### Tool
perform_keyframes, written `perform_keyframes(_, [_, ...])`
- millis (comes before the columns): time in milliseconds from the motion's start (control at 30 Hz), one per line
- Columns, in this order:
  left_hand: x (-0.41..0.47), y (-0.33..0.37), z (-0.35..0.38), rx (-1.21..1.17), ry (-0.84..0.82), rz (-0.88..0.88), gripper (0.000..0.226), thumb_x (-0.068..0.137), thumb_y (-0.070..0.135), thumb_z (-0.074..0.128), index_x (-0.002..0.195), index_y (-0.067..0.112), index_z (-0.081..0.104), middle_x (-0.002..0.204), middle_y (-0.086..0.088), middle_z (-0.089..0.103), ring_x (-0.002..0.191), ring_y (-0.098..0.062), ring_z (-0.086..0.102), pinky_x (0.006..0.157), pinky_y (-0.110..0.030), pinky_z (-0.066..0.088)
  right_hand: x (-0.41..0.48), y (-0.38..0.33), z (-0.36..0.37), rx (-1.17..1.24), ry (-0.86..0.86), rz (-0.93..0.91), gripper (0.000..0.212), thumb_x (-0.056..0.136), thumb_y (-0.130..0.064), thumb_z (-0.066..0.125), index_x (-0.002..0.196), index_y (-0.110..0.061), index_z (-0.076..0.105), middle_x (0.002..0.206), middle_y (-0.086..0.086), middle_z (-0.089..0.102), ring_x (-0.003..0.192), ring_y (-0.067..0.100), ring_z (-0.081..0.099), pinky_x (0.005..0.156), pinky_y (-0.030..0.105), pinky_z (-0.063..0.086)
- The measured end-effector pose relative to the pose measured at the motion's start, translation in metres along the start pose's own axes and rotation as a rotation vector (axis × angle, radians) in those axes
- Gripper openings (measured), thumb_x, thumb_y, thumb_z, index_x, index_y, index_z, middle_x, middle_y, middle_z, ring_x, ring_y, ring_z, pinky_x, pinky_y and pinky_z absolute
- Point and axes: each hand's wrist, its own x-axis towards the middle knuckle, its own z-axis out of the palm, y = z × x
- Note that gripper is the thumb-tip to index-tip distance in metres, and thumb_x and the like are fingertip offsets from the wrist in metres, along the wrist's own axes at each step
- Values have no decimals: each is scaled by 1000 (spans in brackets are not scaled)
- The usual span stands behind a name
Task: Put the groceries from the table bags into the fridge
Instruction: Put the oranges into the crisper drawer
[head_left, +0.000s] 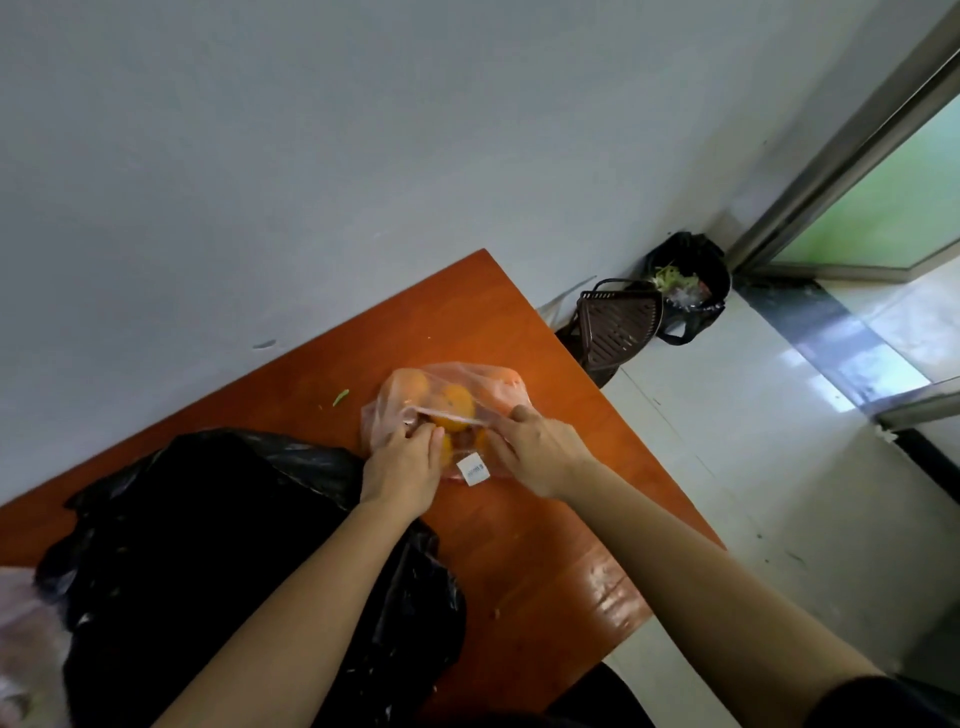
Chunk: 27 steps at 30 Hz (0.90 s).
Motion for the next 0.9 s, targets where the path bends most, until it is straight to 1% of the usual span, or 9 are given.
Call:
perform_keyframes(67, [1, 2, -2, 54, -45, -20, 40, 102, 48, 36, 131, 25, 51, 129, -9, 55, 110, -31, 57, 77, -40, 51, 5, -1, 3, -45, -44, 46, 41, 101, -46, 42, 133, -22, 49, 121, 10, 51, 98, 34, 63, 75, 43, 55])
perform_keyframes(200, [0, 9, 4, 200, -183, -39, 93, 85, 53, 66, 155, 21, 14, 143, -17, 43, 118, -36, 56, 85, -42, 52, 16, -4, 10, -112, -162, 112, 77, 83, -54, 70, 146, -31, 32, 140, 13, 36, 122, 35, 50, 88, 46, 52])
perform_keyframes(267, [-1, 11, 11, 263, -173, -58, 100, 84, 53, 69, 156, 21, 8, 150, -18, 35, 117, -34, 57, 83, -41, 53, 19, -4, 17, -164, -178, 134, 84, 81, -56, 71, 148, -31, 26, 146, 15, 31, 127, 37, 46, 92, 46, 51])
perform_keyframes(333, [-2, 8, 19, 299, -147, -63, 96, 85, 42, 73, 154, 25, 9, 156, -18, 24, 118, -33, 58, 83, -40, 54, 20, -2, 24, -173, -176, 152, 85, 84, -51, 70, 151, -33, 20, 148, 15, 29, 126, 39, 49, 91, 46, 53])
perform_keyframes(467, [-2, 3, 29, 332, -145, -61, 83, 85, 23, 72, 147, 28, 17, 137, -10, 53, 105, -29, 64, 74, -38, 54, 18, 9, 37, -103, -120, 127, 81, 89, -23, 67, 153, -35, 18, 151, 8, 31, 118, 38, 57, 81, 46, 53])
perform_keyframes(567, [0, 1, 23, 302, -151, -60, 82, 84, 31, 74, 146, 28, 20, 126, -6, 61, 100, -27, 66, 69, -36, 52, 14, 19, 37, 1, -96, 77, 78, 86, -34, 73, 147, -29, 26, 148, 8, 36, 109, 39, 62, 78, 48, 55])
perform_keyframes(700, [-4, 1, 5, 231, -111, -53, 89, 80, 62, 67, 149, 27, 23, 125, -3, 63, 103, -29, 65, 72, -36, 53, 3, 28, 25, 158, -30, 62, 87, 79, -64, 69, 141, -17, 31, 139, 8, 46, 106, 36, 63, 80, 49, 55])
perform_keyframes(800, [-16, 7, -10, 120, -38, -69, 91, 77, 76, 58, 150, 33, 24, 131, -4, 60, 107, -32, 64, 75, -39, 54, -6, 31, 10, 289, 107, 49, 73, 87, -64, 61, 137, -17, 34, 127, 8, 55, 99, 30, 63, 76, 43, 54])
perform_keyframes(900, [-26, 18, -27, 43, 82, -84, 86, 76, 78, 55, 147, 36, 30, 145, -4, 48, 111, -32, 62, 81, -40, 55, -12, 31, -16, 383, 278, 43, 72, 92, -58, 59, 146, -20, 29, 137, 9, 49, 99, 28, 63, 71, 36, 53])
